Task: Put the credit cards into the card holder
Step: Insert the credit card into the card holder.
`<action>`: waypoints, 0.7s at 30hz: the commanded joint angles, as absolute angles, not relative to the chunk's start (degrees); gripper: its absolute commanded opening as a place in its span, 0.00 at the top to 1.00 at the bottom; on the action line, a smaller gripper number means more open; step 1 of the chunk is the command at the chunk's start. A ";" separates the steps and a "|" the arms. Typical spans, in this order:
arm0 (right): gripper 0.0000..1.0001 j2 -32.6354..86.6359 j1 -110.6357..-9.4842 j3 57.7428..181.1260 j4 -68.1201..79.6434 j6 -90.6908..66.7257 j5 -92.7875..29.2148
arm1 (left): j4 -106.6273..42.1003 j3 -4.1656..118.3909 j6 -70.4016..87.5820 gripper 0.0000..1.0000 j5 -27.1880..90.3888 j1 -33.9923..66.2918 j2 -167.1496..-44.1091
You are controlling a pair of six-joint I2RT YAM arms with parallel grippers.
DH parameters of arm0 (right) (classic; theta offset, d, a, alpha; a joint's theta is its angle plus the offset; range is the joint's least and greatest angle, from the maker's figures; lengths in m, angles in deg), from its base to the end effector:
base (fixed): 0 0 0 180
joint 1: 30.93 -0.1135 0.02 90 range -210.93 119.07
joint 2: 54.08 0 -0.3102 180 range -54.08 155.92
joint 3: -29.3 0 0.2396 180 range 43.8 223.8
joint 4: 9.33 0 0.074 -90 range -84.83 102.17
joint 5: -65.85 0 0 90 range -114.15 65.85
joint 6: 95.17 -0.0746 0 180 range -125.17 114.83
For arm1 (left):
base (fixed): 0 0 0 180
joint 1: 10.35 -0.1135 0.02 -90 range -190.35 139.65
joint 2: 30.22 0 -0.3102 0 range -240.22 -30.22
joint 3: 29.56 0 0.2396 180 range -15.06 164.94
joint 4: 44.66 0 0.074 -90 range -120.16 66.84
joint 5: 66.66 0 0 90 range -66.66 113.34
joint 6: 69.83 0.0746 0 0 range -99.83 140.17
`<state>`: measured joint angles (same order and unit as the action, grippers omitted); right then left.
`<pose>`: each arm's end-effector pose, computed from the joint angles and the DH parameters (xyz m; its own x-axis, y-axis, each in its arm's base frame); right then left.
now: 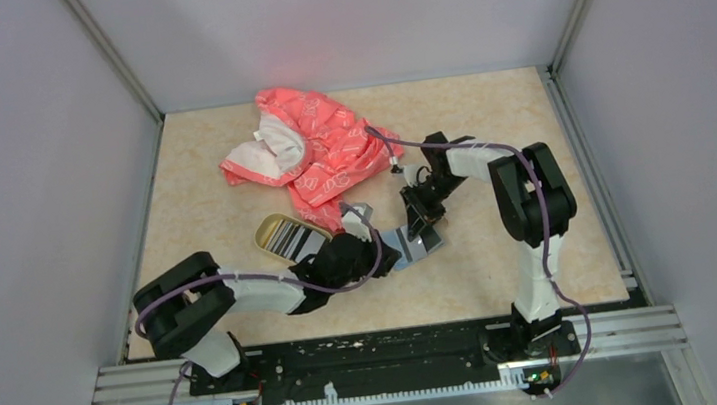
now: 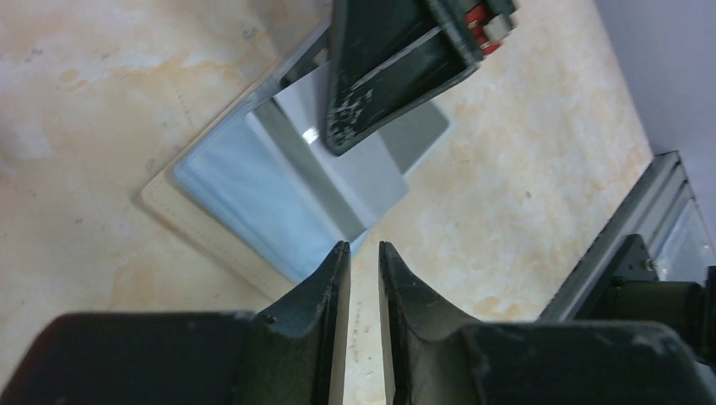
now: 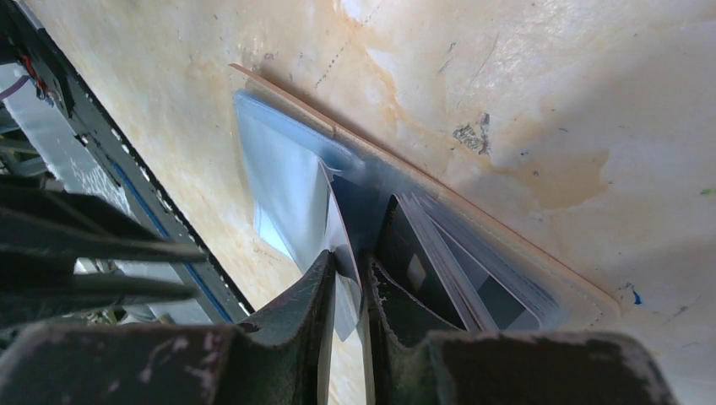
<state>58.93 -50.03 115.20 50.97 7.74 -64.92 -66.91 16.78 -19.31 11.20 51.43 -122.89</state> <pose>0.3246 0.1640 0.1595 -0.8585 -0.4764 -0.1898 -0.4796 0.6151 0.6258 0.1718 -0.2869 0.1901 -0.6389 -0.1240 -0.7592 0.4722 0.7160 -0.5143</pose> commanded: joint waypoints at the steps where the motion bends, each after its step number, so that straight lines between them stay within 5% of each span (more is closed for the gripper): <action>1: 0.84 60.37 -50.71 115.34 50.61 10.04 -59.84 | -65.71 19.93 -17.97 0.75 14.26 52.38 -120.93; 10: 0.82 59.57 -50.01 115.45 50.50 9.95 -61.72 | -66.48 29.09 -15.39 0.77 9.38 56.02 -129.49; 21: 0.82 59.58 -50.01 115.44 50.55 10.21 -62.27 | -49.13 44.06 -17.40 0.78 -10.34 60.74 -139.45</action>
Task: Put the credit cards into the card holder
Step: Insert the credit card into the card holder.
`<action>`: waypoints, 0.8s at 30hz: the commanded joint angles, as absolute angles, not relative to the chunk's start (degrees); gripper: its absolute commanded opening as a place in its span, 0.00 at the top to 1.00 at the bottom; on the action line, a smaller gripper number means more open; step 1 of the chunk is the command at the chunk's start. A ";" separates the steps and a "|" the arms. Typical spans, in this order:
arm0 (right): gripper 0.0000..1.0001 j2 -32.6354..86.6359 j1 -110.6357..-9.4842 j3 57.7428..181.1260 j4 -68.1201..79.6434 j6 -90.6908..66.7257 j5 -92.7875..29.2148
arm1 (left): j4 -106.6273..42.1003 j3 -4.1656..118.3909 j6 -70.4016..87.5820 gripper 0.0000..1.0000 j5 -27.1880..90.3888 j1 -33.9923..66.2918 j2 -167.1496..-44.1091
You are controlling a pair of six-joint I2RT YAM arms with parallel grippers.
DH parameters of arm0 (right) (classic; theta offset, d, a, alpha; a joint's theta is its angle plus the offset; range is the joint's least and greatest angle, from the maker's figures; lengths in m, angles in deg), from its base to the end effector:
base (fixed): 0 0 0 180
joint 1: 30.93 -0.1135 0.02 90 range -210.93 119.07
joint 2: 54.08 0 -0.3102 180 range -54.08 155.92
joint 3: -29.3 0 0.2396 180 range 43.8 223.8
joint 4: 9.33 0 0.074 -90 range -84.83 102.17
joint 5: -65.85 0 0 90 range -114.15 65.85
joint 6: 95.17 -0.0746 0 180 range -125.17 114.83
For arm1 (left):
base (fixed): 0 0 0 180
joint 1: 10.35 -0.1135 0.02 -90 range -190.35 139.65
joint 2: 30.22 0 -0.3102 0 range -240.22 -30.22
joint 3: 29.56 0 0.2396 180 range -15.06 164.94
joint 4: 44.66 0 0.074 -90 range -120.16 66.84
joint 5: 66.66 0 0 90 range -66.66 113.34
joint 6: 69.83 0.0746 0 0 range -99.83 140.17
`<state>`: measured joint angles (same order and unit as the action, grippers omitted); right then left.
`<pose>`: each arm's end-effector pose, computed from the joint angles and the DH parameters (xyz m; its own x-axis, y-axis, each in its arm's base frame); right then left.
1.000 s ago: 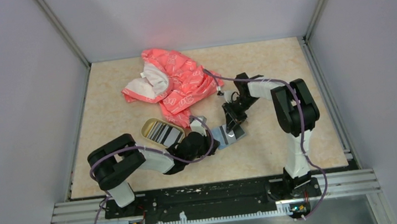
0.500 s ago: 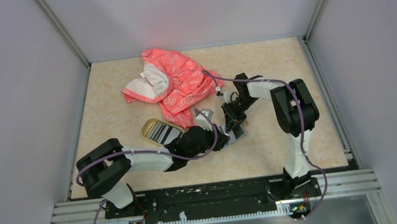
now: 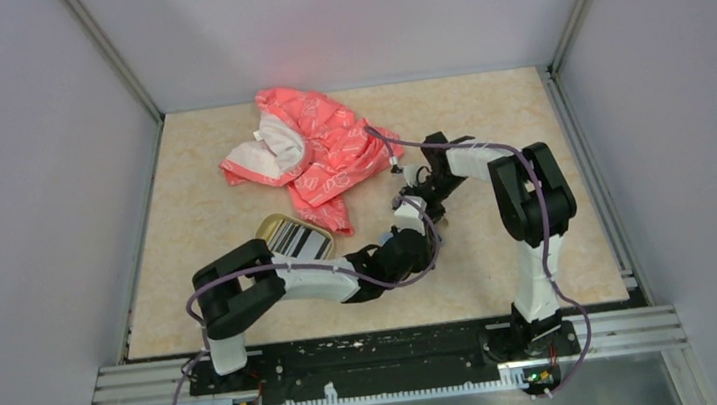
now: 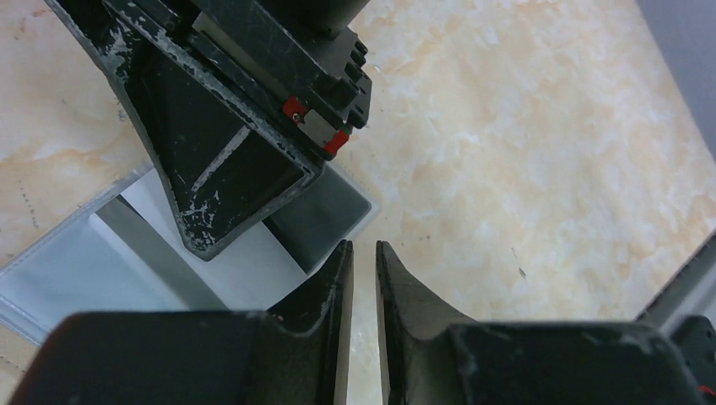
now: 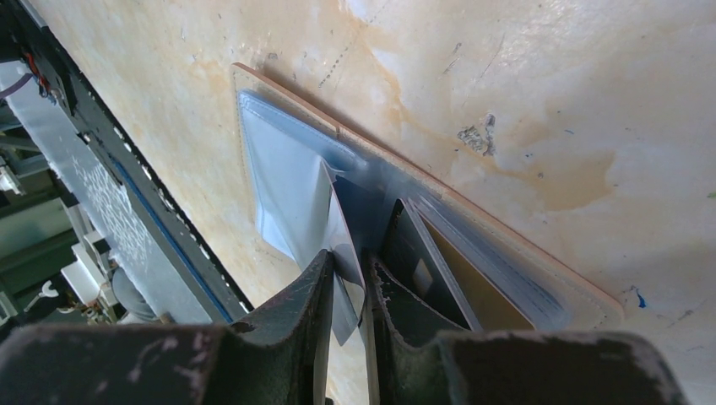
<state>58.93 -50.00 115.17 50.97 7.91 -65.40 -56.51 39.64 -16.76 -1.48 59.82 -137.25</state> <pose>0.3244 0.1642 0.1598 -0.8578 -0.4766 -0.1926 -0.4801 0.6089 0.6315 0.1745 -0.3915 0.2011 -0.5549 -0.0689 -0.8291 0.4909 0.7775 -0.3931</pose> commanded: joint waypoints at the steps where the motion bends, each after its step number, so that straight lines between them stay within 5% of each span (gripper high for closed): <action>1: 0.82 59.53 -50.01 115.44 50.60 10.21 -62.34 | -48.08 44.97 -17.61 0.78 -11.09 60.81 -140.07; 15: 0.80 59.31 -50.01 115.43 50.68 10.45 -62.87 | -37.16 52.21 -21.50 0.76 -17.93 60.93 -145.46; 24: 0.70 57.49 -49.71 115.39 50.46 10.65 -63.67 | -36.14 51.76 -21.94 0.76 -19.37 60.93 -144.97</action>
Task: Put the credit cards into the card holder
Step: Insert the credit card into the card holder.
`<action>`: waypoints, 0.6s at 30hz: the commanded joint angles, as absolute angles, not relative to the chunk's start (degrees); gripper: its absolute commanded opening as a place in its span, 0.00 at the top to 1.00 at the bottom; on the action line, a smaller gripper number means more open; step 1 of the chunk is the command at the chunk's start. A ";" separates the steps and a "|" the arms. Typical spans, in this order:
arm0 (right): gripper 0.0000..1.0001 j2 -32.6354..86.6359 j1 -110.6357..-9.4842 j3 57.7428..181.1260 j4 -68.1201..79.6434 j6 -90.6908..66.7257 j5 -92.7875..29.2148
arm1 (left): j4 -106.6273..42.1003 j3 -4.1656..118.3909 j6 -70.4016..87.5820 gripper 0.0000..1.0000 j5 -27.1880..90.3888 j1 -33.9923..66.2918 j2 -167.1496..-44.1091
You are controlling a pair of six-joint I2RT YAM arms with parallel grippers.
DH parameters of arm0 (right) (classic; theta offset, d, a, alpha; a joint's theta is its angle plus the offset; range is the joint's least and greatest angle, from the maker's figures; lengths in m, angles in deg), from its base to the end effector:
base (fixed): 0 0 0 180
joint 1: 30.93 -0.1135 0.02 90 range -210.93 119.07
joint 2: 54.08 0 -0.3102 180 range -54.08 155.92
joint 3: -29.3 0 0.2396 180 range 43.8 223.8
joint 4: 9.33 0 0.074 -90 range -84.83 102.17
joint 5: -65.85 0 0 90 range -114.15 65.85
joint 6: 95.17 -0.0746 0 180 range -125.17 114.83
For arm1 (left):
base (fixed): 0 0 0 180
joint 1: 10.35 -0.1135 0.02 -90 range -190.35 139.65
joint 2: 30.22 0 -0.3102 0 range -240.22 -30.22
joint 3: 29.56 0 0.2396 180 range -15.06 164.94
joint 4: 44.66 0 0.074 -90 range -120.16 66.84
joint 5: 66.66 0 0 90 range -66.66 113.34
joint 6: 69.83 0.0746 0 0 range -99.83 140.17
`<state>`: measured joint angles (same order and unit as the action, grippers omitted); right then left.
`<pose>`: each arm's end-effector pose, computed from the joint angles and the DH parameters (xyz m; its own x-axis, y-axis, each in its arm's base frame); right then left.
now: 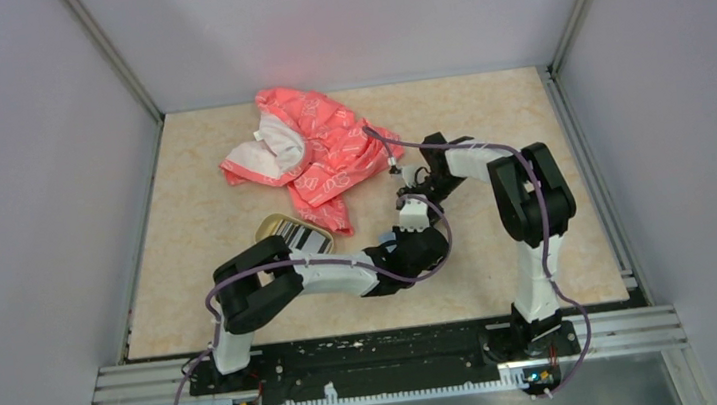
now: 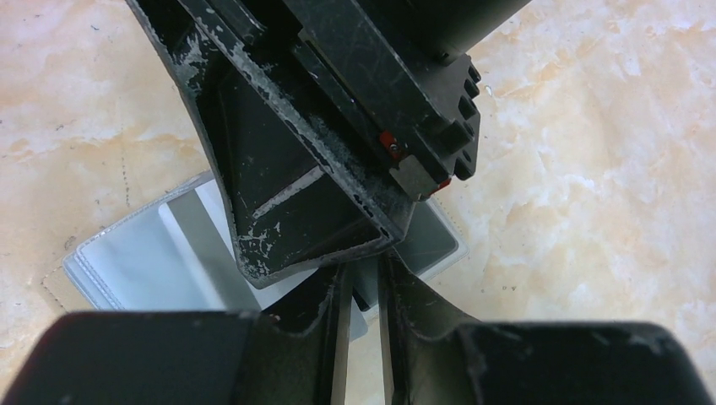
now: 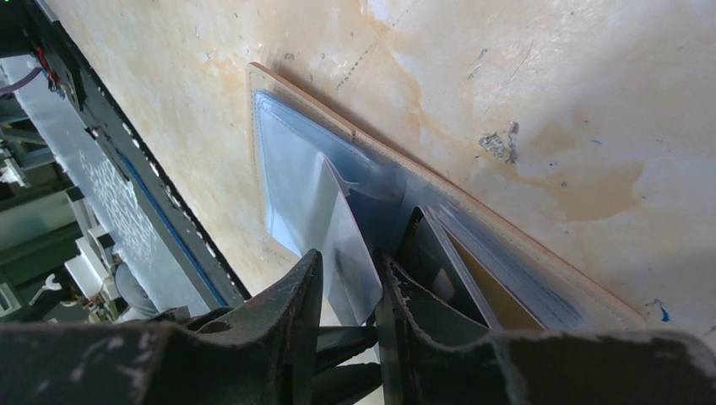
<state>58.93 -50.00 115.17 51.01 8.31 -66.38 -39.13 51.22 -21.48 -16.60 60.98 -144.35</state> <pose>0.3240 0.1651 0.1606 -0.8553 -0.4783 -0.1993 -0.4825 0.5951 0.6427 0.1891 -0.4101 0.1825 -0.5266 -0.0334 -0.8495 0.2897 0.9324 -0.2162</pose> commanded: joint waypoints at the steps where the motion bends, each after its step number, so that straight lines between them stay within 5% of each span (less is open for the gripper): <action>1: 0.70 57.25 -49.60 115.35 50.47 10.73 -63.80 | -36.14 51.73 -21.93 0.76 -19.45 60.93 -144.85; 18: 0.64 54.19 -48.25 115.34 50.93 11.96 -65.01 | -37.40 51.12 -21.41 0.76 -19.18 60.93 -144.17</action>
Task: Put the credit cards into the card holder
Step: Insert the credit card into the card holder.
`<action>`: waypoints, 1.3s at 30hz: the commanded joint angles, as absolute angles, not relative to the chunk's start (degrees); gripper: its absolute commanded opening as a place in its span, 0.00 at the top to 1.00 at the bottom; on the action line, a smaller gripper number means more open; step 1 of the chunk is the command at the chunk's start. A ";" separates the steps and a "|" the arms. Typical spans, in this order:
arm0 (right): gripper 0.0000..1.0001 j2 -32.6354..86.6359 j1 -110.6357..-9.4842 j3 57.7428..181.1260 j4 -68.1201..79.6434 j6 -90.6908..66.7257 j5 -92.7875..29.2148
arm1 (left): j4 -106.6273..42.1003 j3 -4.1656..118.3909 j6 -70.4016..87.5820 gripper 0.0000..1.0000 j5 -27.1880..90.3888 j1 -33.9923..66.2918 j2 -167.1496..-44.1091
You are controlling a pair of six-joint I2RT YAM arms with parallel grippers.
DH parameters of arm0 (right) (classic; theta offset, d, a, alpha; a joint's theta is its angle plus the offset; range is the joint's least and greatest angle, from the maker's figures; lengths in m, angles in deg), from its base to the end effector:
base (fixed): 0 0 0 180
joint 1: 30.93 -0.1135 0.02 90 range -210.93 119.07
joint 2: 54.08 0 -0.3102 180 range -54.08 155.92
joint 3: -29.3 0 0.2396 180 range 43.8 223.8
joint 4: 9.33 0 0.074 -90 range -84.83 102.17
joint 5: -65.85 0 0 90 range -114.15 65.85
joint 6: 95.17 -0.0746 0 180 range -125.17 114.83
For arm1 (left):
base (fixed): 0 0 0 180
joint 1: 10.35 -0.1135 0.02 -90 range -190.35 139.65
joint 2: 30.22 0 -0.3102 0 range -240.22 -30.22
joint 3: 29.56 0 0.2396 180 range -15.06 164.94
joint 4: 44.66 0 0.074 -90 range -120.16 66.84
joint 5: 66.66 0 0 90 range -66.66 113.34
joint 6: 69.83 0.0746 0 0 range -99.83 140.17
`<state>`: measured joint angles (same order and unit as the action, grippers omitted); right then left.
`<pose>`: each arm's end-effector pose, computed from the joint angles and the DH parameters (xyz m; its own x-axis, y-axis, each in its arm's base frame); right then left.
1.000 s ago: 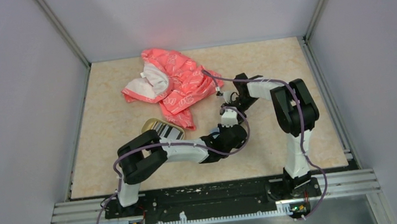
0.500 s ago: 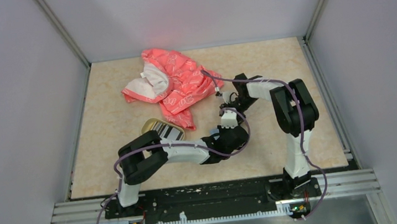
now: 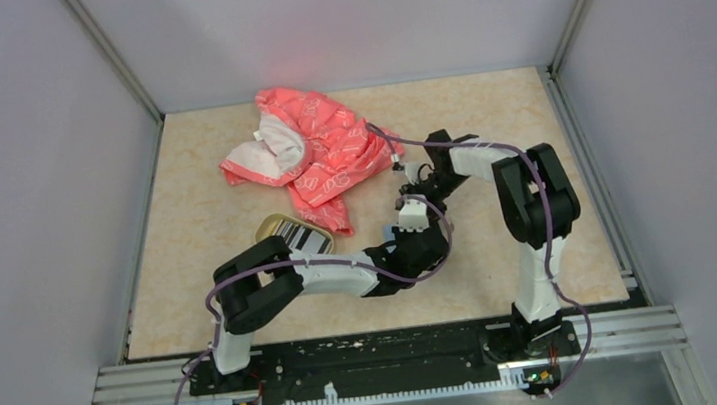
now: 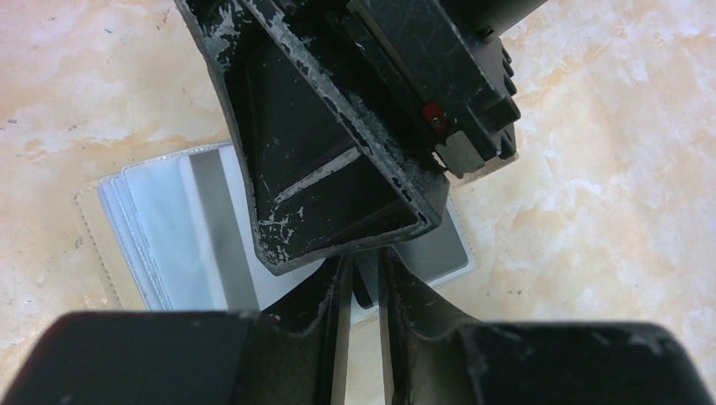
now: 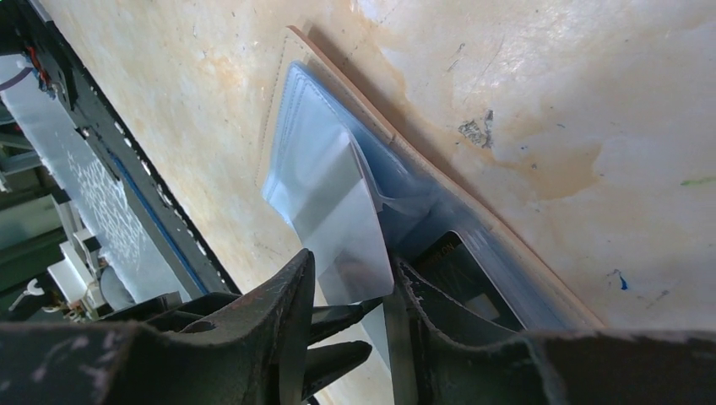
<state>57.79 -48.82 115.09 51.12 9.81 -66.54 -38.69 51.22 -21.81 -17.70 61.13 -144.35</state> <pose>0.3258 0.1580 0.1672 -0.8489 -0.4746 -0.2324 -0.5022 0.5876 0.6344 0.1887 -0.4090 0.1823 -0.5201 -0.0358 -0.8534 0.2771 0.9380 -0.2082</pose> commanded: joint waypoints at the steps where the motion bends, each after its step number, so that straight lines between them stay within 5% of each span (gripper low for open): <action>1: 0.64 54.01 -48.25 115.34 50.95 12.05 -64.99 | -37.45 51.05 -21.45 0.76 -19.19 60.93 -144.07; 31: 0.57 55.33 -46.93 116.33 55.61 14.04 -72.95 | -41.27 49.52 -17.47 0.74 -16.30 58.36 -142.72; 39: 0.47 56.30 -46.49 115.63 54.27 11.99 -73.29 | -43.41 49.23 -15.62 0.74 -15.44 57.35 -142.54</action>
<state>55.72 -46.62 115.09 51.58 12.55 -70.25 -40.68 49.89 -17.81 -14.33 59.25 -144.33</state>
